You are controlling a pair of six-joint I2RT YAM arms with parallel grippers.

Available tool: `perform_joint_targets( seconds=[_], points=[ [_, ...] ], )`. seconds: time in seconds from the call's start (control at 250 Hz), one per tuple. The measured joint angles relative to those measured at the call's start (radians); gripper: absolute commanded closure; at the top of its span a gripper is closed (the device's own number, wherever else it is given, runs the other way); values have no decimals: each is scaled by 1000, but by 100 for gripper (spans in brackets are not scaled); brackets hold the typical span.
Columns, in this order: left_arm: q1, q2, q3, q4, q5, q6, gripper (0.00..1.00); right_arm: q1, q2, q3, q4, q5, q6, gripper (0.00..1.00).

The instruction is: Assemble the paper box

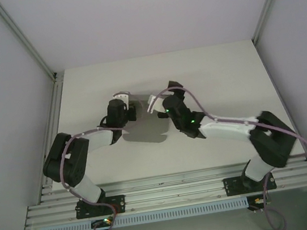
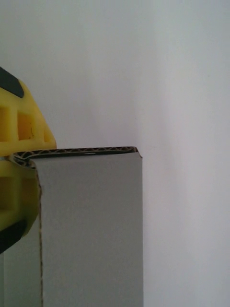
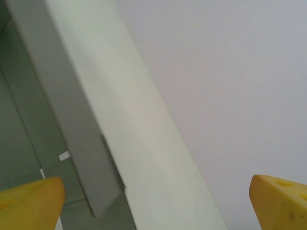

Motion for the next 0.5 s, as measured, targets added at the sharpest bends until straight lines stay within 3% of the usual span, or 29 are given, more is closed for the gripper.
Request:
perform_joint_targets(
  seconds=[0.124,0.232,0.327,0.499],
  points=[
    [0,-88,-14,-26,0,-16,100,-42,-174,-6,-88,-60,130,0],
    [0,-156,-32,-45,8,-26,100,-142,-282,4,-184,-146,269,0],
    [0,-191,-40,-69,15,-34,100,-203,-324,11,-253,-212,356,0],
    [-1,-207,-41,-101,33,-42,100,-206,-311,14,-330,-342,420,0]
  ],
)
